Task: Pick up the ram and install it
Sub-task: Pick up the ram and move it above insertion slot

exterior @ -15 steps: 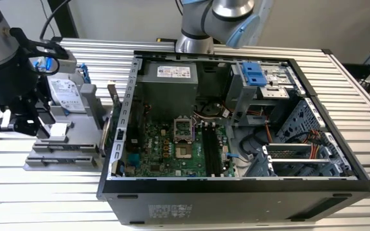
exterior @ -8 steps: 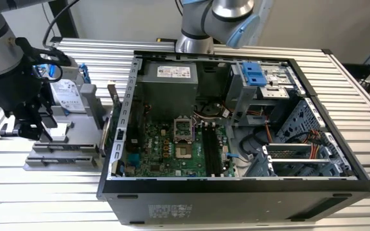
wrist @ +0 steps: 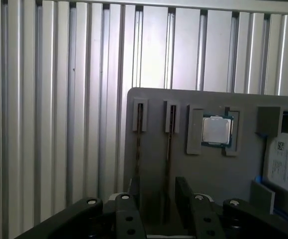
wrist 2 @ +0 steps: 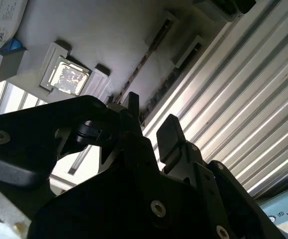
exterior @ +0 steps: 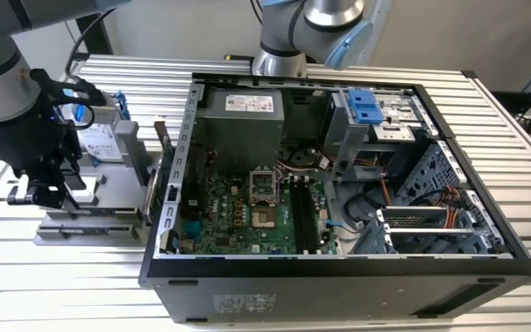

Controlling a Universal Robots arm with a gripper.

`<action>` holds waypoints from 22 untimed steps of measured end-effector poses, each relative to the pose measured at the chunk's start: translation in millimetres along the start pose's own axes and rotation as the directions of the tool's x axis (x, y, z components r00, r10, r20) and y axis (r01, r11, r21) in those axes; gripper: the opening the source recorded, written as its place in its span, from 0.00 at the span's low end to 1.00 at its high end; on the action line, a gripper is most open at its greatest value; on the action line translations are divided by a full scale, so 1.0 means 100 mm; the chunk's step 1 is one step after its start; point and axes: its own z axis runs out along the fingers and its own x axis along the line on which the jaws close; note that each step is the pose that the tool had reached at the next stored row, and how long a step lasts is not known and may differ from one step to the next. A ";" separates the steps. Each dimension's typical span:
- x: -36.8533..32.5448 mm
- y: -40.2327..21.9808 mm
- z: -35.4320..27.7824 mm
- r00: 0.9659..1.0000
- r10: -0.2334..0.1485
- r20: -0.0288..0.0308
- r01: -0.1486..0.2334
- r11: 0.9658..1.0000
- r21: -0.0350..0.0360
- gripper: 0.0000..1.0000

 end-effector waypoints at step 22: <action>0.075 0.004 0.402 1.000 0.006 -0.007 -0.006 1.000 0.000 1.00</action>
